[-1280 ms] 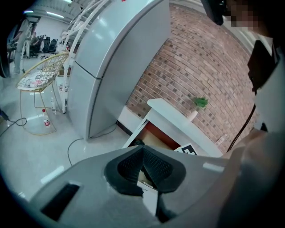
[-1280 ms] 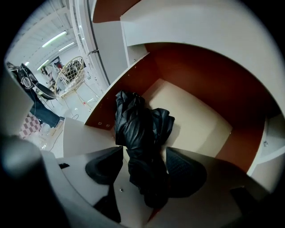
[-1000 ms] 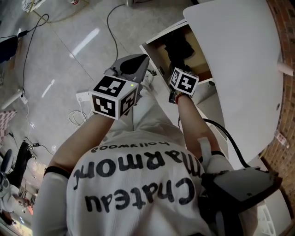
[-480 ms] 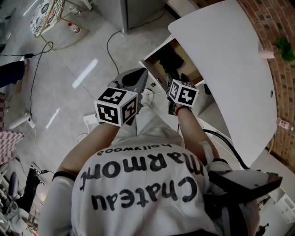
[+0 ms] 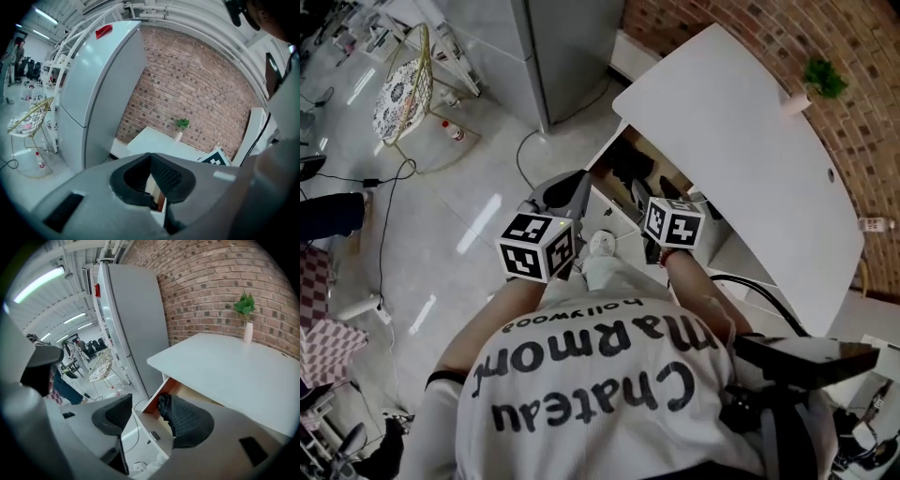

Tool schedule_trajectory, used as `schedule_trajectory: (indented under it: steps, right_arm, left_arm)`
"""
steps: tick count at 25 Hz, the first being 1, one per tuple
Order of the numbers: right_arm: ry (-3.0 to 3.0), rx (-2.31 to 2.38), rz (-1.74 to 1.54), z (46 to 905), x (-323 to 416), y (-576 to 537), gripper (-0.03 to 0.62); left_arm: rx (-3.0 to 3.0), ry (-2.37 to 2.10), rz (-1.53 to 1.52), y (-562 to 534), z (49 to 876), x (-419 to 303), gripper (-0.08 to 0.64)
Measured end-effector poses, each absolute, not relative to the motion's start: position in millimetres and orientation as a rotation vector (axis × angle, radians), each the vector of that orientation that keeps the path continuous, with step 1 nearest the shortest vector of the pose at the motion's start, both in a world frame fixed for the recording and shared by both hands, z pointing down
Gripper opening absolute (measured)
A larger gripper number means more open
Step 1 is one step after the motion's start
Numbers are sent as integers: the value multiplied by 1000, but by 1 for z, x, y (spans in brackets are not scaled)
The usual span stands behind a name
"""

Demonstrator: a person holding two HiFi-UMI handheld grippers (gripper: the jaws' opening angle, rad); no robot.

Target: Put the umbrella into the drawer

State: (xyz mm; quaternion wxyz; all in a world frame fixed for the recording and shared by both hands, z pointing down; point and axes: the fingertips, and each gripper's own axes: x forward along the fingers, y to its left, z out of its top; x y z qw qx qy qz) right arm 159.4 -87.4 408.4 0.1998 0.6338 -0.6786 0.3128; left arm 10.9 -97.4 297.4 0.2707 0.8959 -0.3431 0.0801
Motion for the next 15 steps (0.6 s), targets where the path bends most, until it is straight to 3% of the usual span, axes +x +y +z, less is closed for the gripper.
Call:
schedule_trajectory:
  steps: [7,15]
  right_arm:
    - [-2020,1953,727,327,158,-94,150]
    - [-2188,2094,497,216,167,-98,96]
  left_arm:
    - [2443,-943,130,-96,263,1,15]
    - [2547,-964,3,-98,197,6,15]
